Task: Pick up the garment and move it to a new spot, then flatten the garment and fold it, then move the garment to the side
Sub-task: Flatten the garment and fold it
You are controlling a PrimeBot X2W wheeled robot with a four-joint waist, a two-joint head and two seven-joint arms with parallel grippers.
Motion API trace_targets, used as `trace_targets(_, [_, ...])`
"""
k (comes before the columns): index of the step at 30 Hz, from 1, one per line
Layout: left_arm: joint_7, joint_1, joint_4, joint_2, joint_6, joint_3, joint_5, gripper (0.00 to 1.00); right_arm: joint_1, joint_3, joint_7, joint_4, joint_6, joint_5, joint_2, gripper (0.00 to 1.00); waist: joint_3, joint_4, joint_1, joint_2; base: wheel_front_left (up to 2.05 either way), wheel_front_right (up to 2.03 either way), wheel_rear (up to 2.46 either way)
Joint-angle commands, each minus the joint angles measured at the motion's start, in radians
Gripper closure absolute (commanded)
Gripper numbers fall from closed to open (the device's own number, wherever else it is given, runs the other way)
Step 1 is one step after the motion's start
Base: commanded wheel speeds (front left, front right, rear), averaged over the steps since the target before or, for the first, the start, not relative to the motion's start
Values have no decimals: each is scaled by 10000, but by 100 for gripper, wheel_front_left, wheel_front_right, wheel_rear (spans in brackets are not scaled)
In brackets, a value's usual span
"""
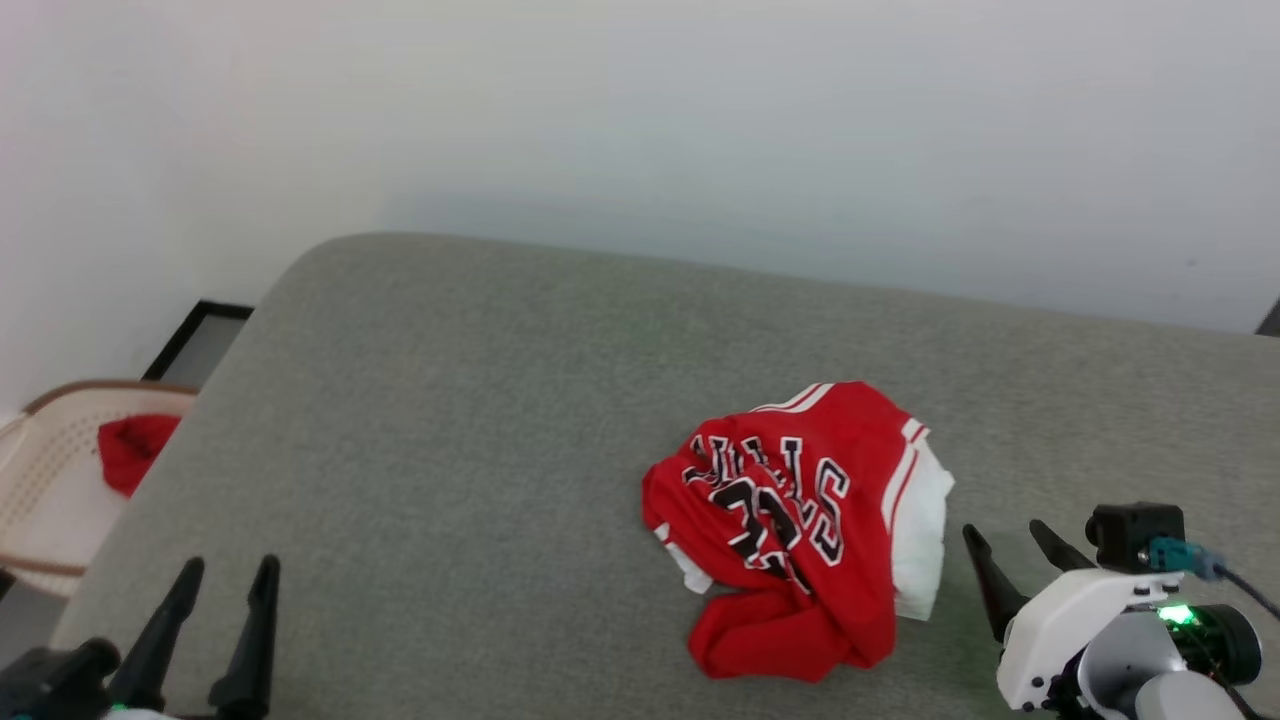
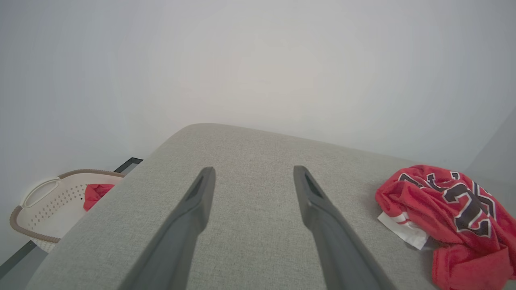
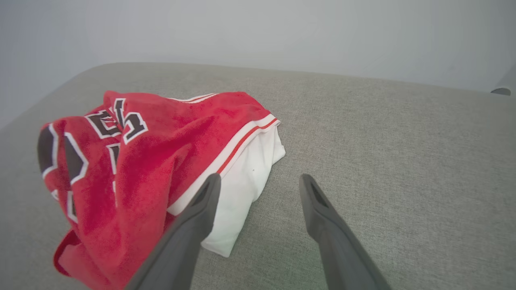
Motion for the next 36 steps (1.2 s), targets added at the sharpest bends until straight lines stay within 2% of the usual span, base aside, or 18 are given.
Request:
trace_targets(1, [-4, -188, -35, -42, -38, -33, 71, 0, -158, -11, 218, 69, 1, 78, -71, 0, 278, 320, 0, 0, 0, 0, 0])
trace_targets(12, [-136, -832, 311, -542, -119, -331, 229, 0, -632, -376, 2912, 455, 1, -191, -177, 0, 1076, 1154, 0, 0, 0, 0, 0])
trace_targets(21, [-224, -1384, 727, -1135, -329, -365, 400, 0, -966, -149, 4083, 659, 1, -585, -333, 0, 1625, 1470, 0, 0, 0, 0, 0])
trace_targets(22, [-231, -1422, 774, -1174, -359, -341, 424, 0, -985, -38, 4189, 700, 1, -615, -361, 53, 1656, 1474, 0, 0, 0, 0, 0])
trace_targets(23, [-238, -1459, 817, -1212, -390, -319, 443, 0, -1013, 96, 4268, 716, 2, -648, -394, 100, 1680, 1474, 0, 0, 0, 0, 0])
trace_targets(36, [-233, -1359, 951, -1504, -598, 366, 662, 0, -1556, 289, 4580, 320, -5, -664, -963, 100, 1532, 961, 0, 0, 0, 0, 0])
